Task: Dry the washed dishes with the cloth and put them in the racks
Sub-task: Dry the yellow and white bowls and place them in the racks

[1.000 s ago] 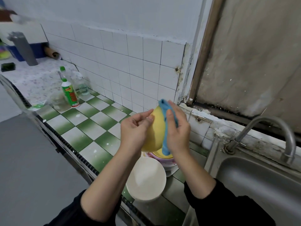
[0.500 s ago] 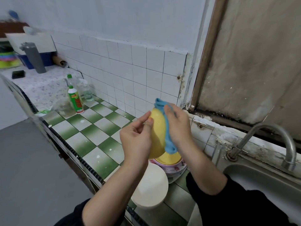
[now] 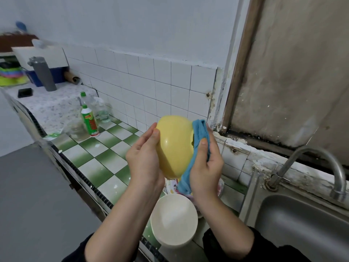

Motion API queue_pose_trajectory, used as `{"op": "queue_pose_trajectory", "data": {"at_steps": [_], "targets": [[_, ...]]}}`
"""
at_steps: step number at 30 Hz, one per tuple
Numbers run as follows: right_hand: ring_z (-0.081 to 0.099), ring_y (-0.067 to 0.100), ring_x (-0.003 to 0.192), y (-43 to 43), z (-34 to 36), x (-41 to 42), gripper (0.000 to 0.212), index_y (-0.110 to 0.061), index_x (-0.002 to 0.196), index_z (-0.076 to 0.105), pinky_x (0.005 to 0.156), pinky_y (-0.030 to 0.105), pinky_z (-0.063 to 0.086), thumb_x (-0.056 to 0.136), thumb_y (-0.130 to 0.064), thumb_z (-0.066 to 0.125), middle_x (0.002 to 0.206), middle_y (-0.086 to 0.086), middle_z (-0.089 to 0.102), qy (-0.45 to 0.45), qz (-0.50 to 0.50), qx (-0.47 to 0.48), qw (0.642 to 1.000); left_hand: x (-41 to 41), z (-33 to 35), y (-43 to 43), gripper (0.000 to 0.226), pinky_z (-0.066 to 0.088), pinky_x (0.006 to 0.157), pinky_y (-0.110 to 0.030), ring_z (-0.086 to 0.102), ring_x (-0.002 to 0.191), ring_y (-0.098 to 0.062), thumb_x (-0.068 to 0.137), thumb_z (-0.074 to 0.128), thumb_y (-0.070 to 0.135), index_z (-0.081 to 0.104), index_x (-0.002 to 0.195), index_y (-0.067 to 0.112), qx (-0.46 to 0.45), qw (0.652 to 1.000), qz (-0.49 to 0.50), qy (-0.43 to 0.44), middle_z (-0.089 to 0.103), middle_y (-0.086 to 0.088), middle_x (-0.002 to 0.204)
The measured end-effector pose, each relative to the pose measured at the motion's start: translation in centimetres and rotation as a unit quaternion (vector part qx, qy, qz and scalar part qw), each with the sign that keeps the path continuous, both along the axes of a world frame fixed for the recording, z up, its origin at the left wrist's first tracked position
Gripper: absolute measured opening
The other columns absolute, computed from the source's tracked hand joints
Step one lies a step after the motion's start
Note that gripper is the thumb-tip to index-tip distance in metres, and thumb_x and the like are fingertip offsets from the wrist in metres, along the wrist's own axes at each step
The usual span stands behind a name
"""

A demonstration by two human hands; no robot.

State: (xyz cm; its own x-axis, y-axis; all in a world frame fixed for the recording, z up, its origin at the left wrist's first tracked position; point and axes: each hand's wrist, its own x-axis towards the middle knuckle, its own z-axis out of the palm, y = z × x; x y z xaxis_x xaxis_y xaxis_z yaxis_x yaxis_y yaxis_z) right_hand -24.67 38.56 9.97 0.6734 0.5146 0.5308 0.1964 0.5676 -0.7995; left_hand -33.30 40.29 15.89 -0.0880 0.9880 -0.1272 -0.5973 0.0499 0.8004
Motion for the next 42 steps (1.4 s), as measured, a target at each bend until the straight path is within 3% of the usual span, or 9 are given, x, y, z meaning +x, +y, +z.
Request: {"op": "queue_pose_trajectory", "data": {"at_steps": [4,9,15,18,22,29,33,39,42], "targets": [[0.035,0.025,0.143,-0.3,-1.6,0.2,0.034,-0.019,0.134,0.050,0.114,0.028,0.033,0.105,-0.029,0.037,0.145,0.010,0.048,-0.215,-0.021,0.051,0.975,-0.4,0.3,0.7,0.013,0.055,0.090,-0.040,0.069,0.097,-0.015,0.092,0.060,0.012,0.071,0.097,0.018,-0.028,0.998,0.011,-0.058,0.074,0.002,0.104],[0.044,0.005,0.133,1.4,0.9,1.0,0.030,-0.016,0.127,0.052,0.104,0.012,0.035,0.101,-0.020,0.039,0.140,0.010,0.051,-0.044,-0.022,0.016,0.999,0.6,0.4,0.5,0.015,0.050,0.097,-0.046,0.063,0.106,-0.019,0.096,0.055,0.015,0.067,0.104,0.022,-0.028,0.995,0.000,-0.097,0.067,-0.001,0.122],[0.036,0.045,0.138,1.6,0.3,-0.1,0.037,0.002,0.127,0.054,0.115,0.050,0.029,0.102,-0.021,0.038,0.143,0.024,0.043,-0.282,-0.140,0.123,0.941,0.4,1.2,0.8,0.019,0.054,0.087,-0.046,0.067,0.100,-0.021,0.100,0.049,0.020,0.062,0.113,0.024,-0.047,0.987,-0.054,-0.142,0.069,-0.001,0.115],[0.053,0.019,0.128,1.3,1.3,-0.1,0.034,-0.008,0.130,0.051,0.105,0.031,0.042,0.101,-0.018,0.037,0.133,0.009,0.056,0.022,-0.055,0.096,0.994,0.1,1.0,0.7,0.020,0.054,0.081,-0.038,0.067,0.081,-0.011,0.100,0.047,0.016,0.061,0.113,0.021,-0.029,0.987,-0.065,-0.141,0.070,0.005,0.098],[0.066,0.017,0.081,1.2,2.9,2.8,0.023,-0.020,0.096,0.066,0.073,0.030,0.052,0.101,-0.030,0.046,0.081,-0.002,0.069,0.328,0.135,-0.088,0.931,-1.3,1.2,0.8,0.015,0.053,0.070,-0.031,0.065,0.075,-0.005,0.092,0.055,0.015,0.066,0.100,0.020,0.070,0.989,-0.112,-0.062,0.071,0.013,0.085],[0.066,0.004,0.087,0.1,6.0,4.9,0.021,-0.022,0.103,0.070,0.085,0.025,0.051,0.100,-0.018,0.049,0.092,-0.011,0.074,0.009,0.204,-0.134,0.970,-3.1,0.4,1.2,0.025,0.049,0.065,-0.014,0.065,0.068,-0.001,0.073,0.063,0.012,0.079,0.070,0.031,0.281,0.933,-0.124,0.189,0.075,0.010,0.076],[0.044,0.009,0.134,0.2,4.1,2.1,0.037,-0.024,0.131,0.060,0.113,0.029,0.033,0.097,-0.030,0.047,0.137,-0.008,0.057,-0.309,0.059,-0.132,0.940,-1.6,-0.7,0.8,0.028,0.048,0.061,-0.013,0.060,0.059,-0.001,0.081,0.070,-0.001,0.077,0.075,0.026,0.233,0.945,-0.080,0.217,0.072,0.008,0.065],[0.064,0.011,0.105,1.1,3.8,3.8,0.021,-0.031,0.109,0.066,0.096,0.036,0.047,0.099,-0.029,0.048,0.108,-0.007,0.071,0.031,0.191,-0.152,0.969,-2.3,0.2,0.5,0.024,0.050,0.067,-0.011,0.064,0.065,0.003,0.086,0.062,-0.006,0.072,0.086,0.017,0.226,0.955,-0.034,0.190,0.072,0.015,0.067],[0.046,0.008,0.134,0.5,4.0,2.8,0.029,-0.037,0.119,0.061,0.114,0.036,0.034,0.095,-0.031,0.046,0.134,-0.005,0.061,-0.064,0.156,-0.123,0.978,-2.0,0.6,0.7,0.026,0.048,0.063,-0.010,0.061,0.061,0.005,0.087,0.064,-0.004,0.072,0.081,0.020,0.244,0.943,-0.038,0.224,0.071,0.016,0.064]]}}
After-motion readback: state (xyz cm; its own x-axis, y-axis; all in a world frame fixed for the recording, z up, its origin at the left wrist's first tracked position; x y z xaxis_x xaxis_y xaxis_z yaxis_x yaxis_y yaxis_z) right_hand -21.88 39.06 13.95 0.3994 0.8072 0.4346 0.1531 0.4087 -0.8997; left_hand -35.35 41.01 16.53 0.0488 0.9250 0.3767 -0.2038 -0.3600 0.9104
